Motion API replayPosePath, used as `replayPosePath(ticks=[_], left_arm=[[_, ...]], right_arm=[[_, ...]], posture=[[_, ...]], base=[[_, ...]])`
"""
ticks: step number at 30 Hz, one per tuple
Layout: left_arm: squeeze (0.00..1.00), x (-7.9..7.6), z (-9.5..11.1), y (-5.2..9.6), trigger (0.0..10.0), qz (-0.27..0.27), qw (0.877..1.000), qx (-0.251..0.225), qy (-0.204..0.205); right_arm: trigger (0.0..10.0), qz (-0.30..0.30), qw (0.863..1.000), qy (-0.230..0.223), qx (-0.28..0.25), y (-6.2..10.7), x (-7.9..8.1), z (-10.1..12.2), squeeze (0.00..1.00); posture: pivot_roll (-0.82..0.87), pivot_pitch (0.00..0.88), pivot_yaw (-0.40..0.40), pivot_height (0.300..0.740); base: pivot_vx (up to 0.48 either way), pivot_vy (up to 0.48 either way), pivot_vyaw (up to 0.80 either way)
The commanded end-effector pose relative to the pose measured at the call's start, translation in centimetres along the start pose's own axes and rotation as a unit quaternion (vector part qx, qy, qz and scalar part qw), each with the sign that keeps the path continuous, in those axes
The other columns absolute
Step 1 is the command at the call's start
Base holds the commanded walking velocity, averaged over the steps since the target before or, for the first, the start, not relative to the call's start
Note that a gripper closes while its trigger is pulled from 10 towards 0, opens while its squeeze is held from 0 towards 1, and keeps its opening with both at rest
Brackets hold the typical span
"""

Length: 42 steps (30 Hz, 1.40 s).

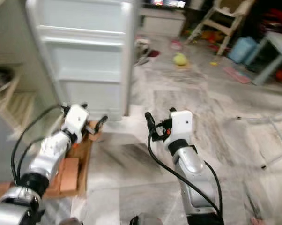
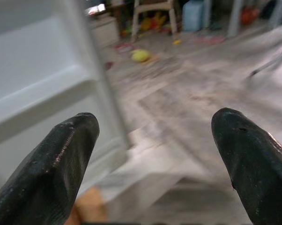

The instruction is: Restocking fridge

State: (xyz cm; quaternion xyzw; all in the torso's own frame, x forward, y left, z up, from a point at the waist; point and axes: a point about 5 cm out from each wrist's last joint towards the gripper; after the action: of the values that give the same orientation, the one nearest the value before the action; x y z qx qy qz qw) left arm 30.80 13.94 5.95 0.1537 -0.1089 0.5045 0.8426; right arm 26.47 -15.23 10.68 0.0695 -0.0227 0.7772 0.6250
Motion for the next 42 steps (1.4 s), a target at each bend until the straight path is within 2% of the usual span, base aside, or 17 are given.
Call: replayPosePath(ticks=[1, 4, 9, 12, 21, 24, 27, 28, 31, 37, 42], left_arm=[[0.00, 1.7, -0.6, 1.3, 10.0, 0.032, 0.999, 0.011, 0.004], [0.00, 2.1, -0.8, 1.7, 10.0, 0.043, 0.999, 0.011, 0.009], [0.00, 3.7, -1.0, 2.6, 10.0, 0.099, 0.994, 0.027, 0.026], [0.00, 4.0, -0.8, 2.8, 10.0, 0.113, 0.993, 0.028, 0.035], [0.00, 3.6, 0.7, 2.8, 10.0, 0.131, 0.991, 0.029, 0.028], [0.00, 3.8, 1.3, 2.9, 10.0, 0.134, 0.990, 0.024, 0.029], [0.00, 3.8, 0.8, 3.3, 10.0, 0.134, 0.990, 0.030, 0.033], [0.00, 3.7, 0.7, 3.3, 10.0, 0.134, 0.990, 0.030, 0.035], [0.00, 3.3, 0.6, 3.7, 10.0, 0.138, 0.987, 0.015, 0.083], [0.00, 2.4, -0.2, 4.5, 10.0, 0.130, 0.986, 0.034, 0.094], [0.00, 2.3, -0.4, 4.2, 10.0, 0.129, 0.986, 0.041, 0.097]], right_arm=[[10.0, 0.001, 1.000, 0.007, -0.017, -0.3, 0.3, 0.6, 0.00], [10.0, 0.000, 1.000, 0.005, -0.017, -0.3, 0.3, 0.5, 0.00], [10.0, -0.003, 1.000, 0.004, -0.019, -0.7, 0.3, 0.6, 0.00], [10.0, -0.005, 1.000, 0.006, -0.022, -0.9, 0.3, 0.7, 0.00], [10.0, -0.005, 0.999, 0.010, -0.048, -1.9, 0.4, 1.9, 0.00], [10.0, 0.012, 0.998, 0.003, -0.064, -2.3, 1.2, 2.7, 0.00], [10.0, 0.024, 0.997, -0.001, -0.071, -2.5, 1.7, 3.0, 0.00], [10.0, 0.022, 0.997, -0.002, -0.071, -2.5, 1.7, 3.0, 0.00], [10.0, 0.016, 0.997, 0.013, -0.070, -2.1, 1.5, 2.7, 0.00], [10.0, -0.020, 0.998, 0.012, -0.061, -1.2, 0.4, 1.9, 0.00], [10.0, -0.033, 0.997, -0.003, -0.065, -1.3, 0.3, 1.8, 0.00]], posture=[[-0.05, 0.043, -0.101, 0.740], [-0.05, 0.043, -0.101, 0.740], [-0.02, 0.047, -0.105, 0.740], [-0.01, 0.045, -0.109, 0.740], [0.02, 0.076, -0.105, 0.740], [0.02, 0.091, -0.097, 0.740], [0.01, 0.087, -0.100, 0.740], [0.01, 0.087, -0.100, 0.740], [0.00, 0.085, -0.096, 0.740], [-0.02, 0.071, -0.094, 0.740], [-0.02, 0.060, -0.098, 0.740]], base=[[0.379, -0.289, 0.00], [0.379, -0.289, 0.00], [0.380, -0.289, 0.00], [0.379, -0.289, 0.00], [0.379, -0.288, 0.00], [0.379, -0.291, 0.00], [0.379, -0.291, 0.00], [0.379, -0.289, 0.00], [0.379, -0.290, 0.00], [0.380, -0.289, 0.17], [0.381, -0.287, 0.00]])
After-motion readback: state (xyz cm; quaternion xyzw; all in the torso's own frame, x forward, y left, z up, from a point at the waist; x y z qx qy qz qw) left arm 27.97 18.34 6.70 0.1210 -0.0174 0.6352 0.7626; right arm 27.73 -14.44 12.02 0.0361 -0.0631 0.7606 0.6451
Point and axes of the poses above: a point about 5 cm out from each wrist's last joint towards the gripper, its own y axis pointing back from the gripper into the wrist, its own z axis along the axis of the wrist's last joint, x = y × z, and after that the axes turned 5 degrees about -y, right-handed
